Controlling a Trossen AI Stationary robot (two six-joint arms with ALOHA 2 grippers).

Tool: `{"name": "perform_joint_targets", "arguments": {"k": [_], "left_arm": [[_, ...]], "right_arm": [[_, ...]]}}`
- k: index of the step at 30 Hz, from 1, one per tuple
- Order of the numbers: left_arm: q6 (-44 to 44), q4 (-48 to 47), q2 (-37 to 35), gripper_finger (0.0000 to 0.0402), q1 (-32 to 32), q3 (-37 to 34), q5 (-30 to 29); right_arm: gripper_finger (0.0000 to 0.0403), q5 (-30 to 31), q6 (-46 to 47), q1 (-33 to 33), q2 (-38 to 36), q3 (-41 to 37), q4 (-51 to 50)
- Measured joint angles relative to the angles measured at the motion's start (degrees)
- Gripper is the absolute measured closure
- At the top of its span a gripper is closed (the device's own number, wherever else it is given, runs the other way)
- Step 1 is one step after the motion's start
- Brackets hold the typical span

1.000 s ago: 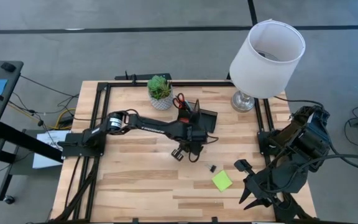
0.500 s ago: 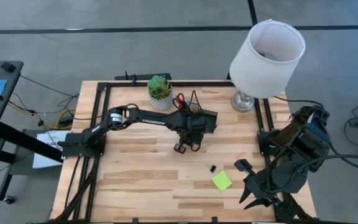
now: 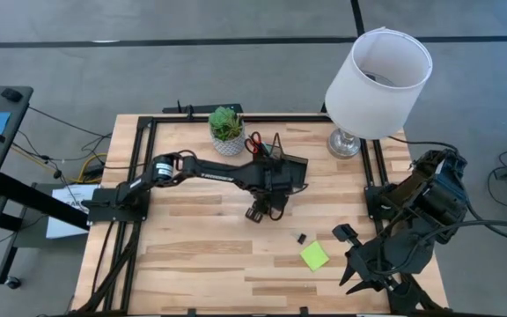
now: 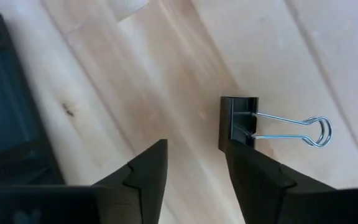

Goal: Pick and place office supplies into organizer
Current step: Put the left black binder clip into the black desk organizer

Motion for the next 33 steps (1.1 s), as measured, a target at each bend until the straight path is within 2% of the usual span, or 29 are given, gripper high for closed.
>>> {"name": "perform_joint_targets", "arguments": {"k": [7,11,17,20,23,26,29,33], "left_arm": [[-0.9,-0.1,-0.1,0.0255,-0.6,0.3,0.1],[-2.1,-0.2,-0.3,0.0264,-0.6,1.0,0.0],[-3.5,-0.4,-0.3,0.0269,-0.6,1.1,0.9],[-6.0,-2.1,-0.3,0.0269,-0.6,1.6,5.9],[-9.0,-4.1,-0.4,0.0269,-0.6,3.1,11.9],[-10.3,-4.2,-0.5,0.0269,-0.6,3.4,15.4],[-10.4,-4.1,-0.4,0.0269,-0.7,3.5,14.5],[-10.3,-2.8,1.8,0.0269,-1.1,3.6,8.2]], "right_arm": [[0.0327,0.8,0.0,0.0,0.0,0.0,0.1],[0.0327,6.5,3.2,-0.1,0.3,0.0,-0.6],[0.0327,18.2,16.6,1.6,1.5,0.0,-8.1],[0.0327,20.2,19.7,3.8,1.6,0.0,-9.5],[0.0327,22.1,19.6,5.9,2.2,0.0,-9.0],[0.0327,24.8,19.5,7.9,2.7,0.1,-8.5],[0.0327,27.2,19.5,9.6,3.5,0.0,-8.4],[0.0327,28.3,19.5,10.2,4.4,0.1,-6.4]]}}
